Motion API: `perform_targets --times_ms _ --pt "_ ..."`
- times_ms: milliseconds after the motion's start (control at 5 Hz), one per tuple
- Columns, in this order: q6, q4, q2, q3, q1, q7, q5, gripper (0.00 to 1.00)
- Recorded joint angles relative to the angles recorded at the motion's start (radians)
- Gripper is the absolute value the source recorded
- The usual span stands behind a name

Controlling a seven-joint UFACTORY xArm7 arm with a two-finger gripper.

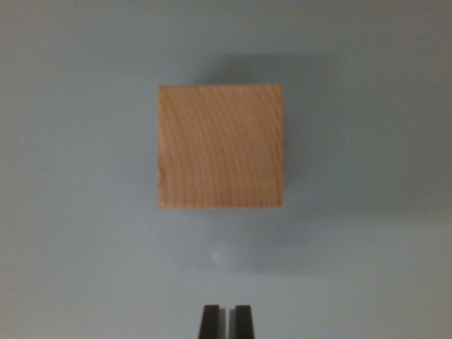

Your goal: Push wooden cube

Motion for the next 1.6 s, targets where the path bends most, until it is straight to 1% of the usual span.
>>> perform_targets --times_ms 200,400,600,800,1000,1200,1400,1600 --pt "0.000 0.000 0.000 0.000 0.0000 0.000 0.0000 0.00" --pt "-0.028 -0.021 0.007 0.000 -0.0003 0.001 -0.0001 0.00" --pt "-0.028 -0.021 0.007 0.000 -0.0003 0.001 -0.0001 0.00" --pt "-0.053 -0.040 0.013 0.001 -0.0006 0.001 -0.0002 0.00" --pt "-0.053 -0.040 0.013 0.001 -0.0006 0.001 -0.0002 0.00" --pt "-0.072 -0.054 0.017 0.001 -0.0009 0.002 -0.0003 0.00" --pt "-0.072 -0.054 0.017 0.001 -0.0009 0.002 -0.0003 0.00" --pt "-0.087 -0.065 0.021 0.001 -0.0011 0.002 -0.0004 0.00"
